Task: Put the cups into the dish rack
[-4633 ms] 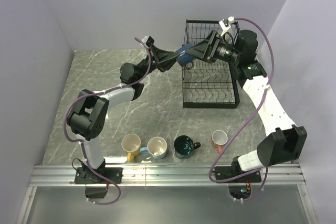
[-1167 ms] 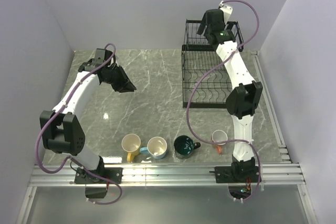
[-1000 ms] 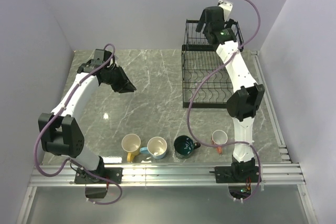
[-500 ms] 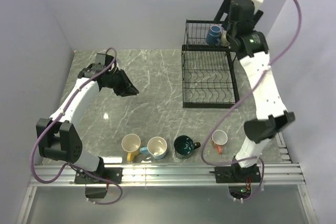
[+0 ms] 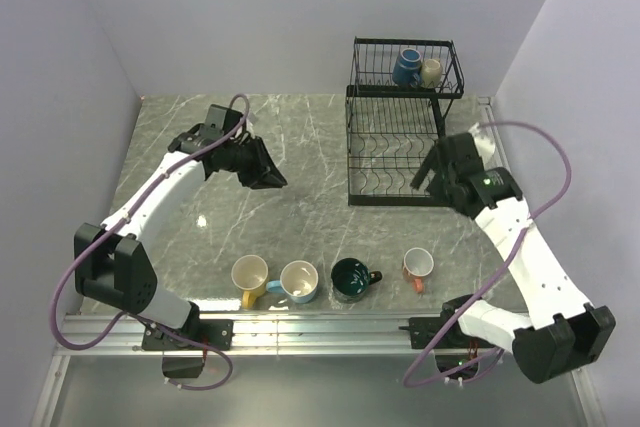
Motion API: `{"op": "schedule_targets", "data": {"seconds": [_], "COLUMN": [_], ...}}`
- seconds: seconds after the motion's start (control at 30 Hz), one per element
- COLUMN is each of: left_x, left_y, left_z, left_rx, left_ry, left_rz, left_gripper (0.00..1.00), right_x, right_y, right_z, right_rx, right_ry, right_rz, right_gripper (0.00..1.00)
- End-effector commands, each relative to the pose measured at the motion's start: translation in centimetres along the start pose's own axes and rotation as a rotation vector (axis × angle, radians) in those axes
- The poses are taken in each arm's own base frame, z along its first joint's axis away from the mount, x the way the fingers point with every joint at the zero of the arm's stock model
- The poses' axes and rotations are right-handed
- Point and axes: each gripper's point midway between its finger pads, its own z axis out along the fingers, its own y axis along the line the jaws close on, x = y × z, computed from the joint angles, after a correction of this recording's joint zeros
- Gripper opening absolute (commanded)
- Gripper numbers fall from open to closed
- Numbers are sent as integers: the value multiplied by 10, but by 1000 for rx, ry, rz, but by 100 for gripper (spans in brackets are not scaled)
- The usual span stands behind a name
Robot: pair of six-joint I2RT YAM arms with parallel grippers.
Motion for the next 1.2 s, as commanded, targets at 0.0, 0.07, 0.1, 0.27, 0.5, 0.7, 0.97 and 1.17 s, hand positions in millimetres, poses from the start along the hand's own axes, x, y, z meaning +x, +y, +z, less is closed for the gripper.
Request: {"op": "schedule_targets", "data": {"seconds": [0.0,0.07,0.1,0.27,0.5,0.7,0.97,1.17], "left_x": [7,10,11,12,19,22,25,24], "left_y": [-19,-21,-20,-23,-25,-29,-28,-28], "left_z": [2,6,8,8,10,12,14,11], "left_rx": [71,81,79,87,92,92,87,79], "left_ry": [13,23,27,32,48,58,64,52], "left_rz": [41,53,55,71,83,92,93,99], "left_gripper": [24,24,24,24,24,24,24,24], "right_x": [50,67,83,118,141,149,167,168], "right_y": [-32,-47,-53,-66,-83,-85,-84,-81], "right_z": [-1,-1,4,7,6,8,18,21], "right_rx": [93,141,150,137,129,110,81,63], "right_ry": [141,170,206,264,271,273,314,312], "right_rz": [87,101,100,139,168,186,168,161], "right_gripper": [97,96,95,88,79,67,46,13]}}
